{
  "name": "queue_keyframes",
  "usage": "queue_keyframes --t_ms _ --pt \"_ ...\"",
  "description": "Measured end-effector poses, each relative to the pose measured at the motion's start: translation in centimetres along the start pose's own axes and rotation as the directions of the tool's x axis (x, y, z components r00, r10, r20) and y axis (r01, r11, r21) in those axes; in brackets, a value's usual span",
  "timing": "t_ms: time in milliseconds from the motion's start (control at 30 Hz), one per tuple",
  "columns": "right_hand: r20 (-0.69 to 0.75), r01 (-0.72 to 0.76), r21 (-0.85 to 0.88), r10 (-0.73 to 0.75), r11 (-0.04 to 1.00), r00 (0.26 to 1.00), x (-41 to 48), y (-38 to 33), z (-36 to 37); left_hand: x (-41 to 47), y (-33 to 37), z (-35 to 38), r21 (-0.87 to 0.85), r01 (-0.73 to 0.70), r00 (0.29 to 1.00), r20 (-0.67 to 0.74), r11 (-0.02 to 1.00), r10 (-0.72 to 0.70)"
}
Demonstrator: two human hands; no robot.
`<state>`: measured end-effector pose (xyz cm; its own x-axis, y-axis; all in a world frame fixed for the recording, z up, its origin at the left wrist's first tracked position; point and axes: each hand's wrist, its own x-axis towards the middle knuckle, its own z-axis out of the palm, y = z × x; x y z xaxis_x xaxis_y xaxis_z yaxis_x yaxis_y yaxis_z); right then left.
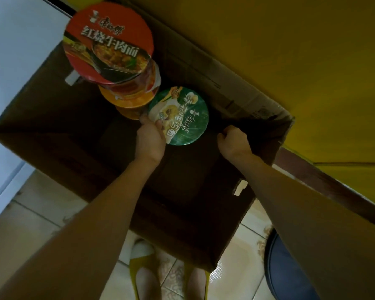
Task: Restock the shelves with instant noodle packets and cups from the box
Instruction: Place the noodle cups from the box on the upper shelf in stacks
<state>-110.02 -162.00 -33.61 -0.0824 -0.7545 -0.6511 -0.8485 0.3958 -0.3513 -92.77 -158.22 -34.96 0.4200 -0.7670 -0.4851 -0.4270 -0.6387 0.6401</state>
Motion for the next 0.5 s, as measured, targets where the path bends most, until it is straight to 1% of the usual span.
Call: queue_keyframes --t_ms 167,267,367,500 --pt "-0.006 -0.017 0.071 0.018 0.997 1.000 0.9 -0.5 1.6 -2.8 -0.3 -3.1 0.070 0.050 0.999 0.007 0.996 -0.050" --pt "-0.038 -0.023 0.082 0.027 0.996 0.999 1.5 -1.3 3.0 -4.3 -0.4 -5.3 0.194 0.004 1.000 -0.002 0.981 -0.003" --pt "-0.067 -0.068 0.122 0.076 0.990 0.995 2.6 -1.8 4.6 -5.0 -1.0 -7.2 0.291 -0.015 0.999 -0.029 0.957 0.025" --pt "-0.077 -0.137 0.231 0.158 0.963 0.984 4.2 -2.0 6.5 -5.1 -1.9 -8.6 0.350 0.012 0.999 -0.037 0.937 0.001"
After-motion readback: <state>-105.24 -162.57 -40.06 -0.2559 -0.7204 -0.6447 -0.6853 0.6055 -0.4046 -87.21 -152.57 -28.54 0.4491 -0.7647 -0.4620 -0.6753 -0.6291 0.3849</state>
